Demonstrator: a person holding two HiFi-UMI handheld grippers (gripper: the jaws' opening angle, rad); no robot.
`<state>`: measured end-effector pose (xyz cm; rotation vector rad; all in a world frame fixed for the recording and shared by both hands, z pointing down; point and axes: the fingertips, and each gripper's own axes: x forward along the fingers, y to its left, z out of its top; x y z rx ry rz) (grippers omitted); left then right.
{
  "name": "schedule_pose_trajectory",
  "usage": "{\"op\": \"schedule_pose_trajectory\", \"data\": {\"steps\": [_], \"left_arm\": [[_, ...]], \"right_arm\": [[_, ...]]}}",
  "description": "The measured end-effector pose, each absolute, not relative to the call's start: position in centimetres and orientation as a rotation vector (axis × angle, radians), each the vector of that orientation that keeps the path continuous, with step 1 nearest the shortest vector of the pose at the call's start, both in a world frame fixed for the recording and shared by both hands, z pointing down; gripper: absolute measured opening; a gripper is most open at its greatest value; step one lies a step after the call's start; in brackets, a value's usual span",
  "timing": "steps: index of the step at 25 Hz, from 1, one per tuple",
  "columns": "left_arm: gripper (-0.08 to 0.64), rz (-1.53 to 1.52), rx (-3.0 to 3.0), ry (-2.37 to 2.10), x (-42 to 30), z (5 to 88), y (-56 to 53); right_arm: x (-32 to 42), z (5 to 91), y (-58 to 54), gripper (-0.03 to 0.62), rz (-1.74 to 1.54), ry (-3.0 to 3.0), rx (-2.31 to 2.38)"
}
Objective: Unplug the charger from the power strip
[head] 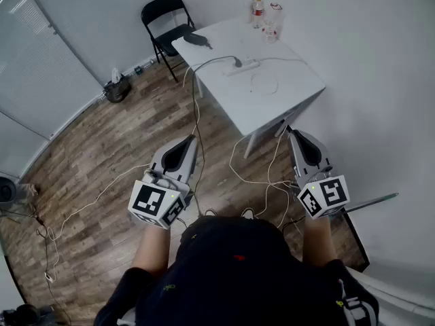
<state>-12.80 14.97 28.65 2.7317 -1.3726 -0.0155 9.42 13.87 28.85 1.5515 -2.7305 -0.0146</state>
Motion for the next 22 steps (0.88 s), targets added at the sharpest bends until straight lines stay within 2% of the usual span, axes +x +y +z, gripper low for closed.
{"op": "schedule_pose_trajectory", "data": {"steps": [22], "left_arm": [[0.02, 0.021, 2.714, -1.386, -11.6, 29.6, 15.1]], "right_arm": [[10.1, 29.7, 13.1, 0.031, 0.041, -2.746, 1.525]]}}
